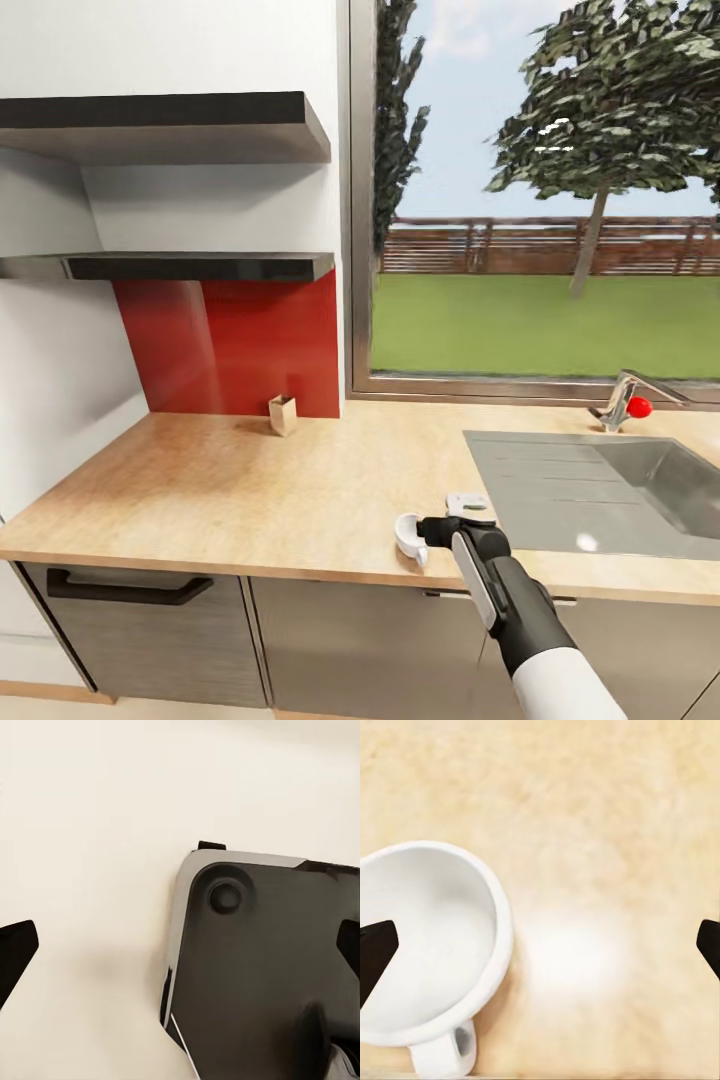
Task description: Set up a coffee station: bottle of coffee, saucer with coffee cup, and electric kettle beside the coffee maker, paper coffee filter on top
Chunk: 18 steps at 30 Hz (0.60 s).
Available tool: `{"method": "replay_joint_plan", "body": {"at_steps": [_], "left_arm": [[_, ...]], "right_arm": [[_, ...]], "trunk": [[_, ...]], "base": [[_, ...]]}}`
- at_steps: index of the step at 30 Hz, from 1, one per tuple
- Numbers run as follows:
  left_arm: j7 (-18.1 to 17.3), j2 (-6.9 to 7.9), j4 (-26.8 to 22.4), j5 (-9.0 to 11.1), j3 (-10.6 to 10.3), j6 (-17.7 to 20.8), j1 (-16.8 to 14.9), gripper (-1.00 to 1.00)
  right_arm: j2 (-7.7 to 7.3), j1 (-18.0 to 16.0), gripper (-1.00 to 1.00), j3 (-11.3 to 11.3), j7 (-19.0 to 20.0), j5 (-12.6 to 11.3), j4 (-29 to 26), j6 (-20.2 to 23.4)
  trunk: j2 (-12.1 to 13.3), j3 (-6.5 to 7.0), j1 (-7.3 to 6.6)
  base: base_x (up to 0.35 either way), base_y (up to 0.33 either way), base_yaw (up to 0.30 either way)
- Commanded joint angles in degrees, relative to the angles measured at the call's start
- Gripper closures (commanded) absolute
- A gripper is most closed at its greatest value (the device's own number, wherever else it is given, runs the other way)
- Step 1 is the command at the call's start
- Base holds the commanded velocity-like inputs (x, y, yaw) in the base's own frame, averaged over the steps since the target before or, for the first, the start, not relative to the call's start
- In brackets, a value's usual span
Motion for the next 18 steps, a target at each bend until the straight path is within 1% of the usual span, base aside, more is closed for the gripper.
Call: {"method": "replay_joint_plan", "body": {"at_steps": [1, 10, 14, 18], "left_arm": [[-0.20, 0.01, 0.06, 0.60, -0.44, -0.18, -0.02, -1.00], [-0.19, -0.03, 0.06, 0.60, -0.39, -0.18, -0.02, -1.00], [-0.19, -0.02, 0.06, 0.60, -0.40, -0.18, -0.02, -1.00], [-0.19, -0.01, 0.06, 0.60, -0.39, -0.18, 0.00, -1.00]], "right_arm": [[-0.02, -0.02, -1.00, 0.10, -0.48, -0.61, 0.31, 0.15], [0.00, -0.02, -1.00, 0.10, -0.32, -0.69, 1.88, 0.14], [0.05, -0.02, -1.00, 0.10, -0.31, -0.64, 2.30, 0.14], [0.07, -0.02, -1.00, 0.10, -0.30, -0.74, 3.97, 0.14]], "trunk": [[-0.04, -0.02, 0.02], [-0.04, -0.02, 0.02], [-0.04, -0.02, 0.02], [-0.04, -0.02, 0.02]], "base": [[0.002, 0.001, 0.000], [0.007, 0.000, 0.000], [0.126, 0.000, 0.000], [0.150, 0.000, 0.000]]}}
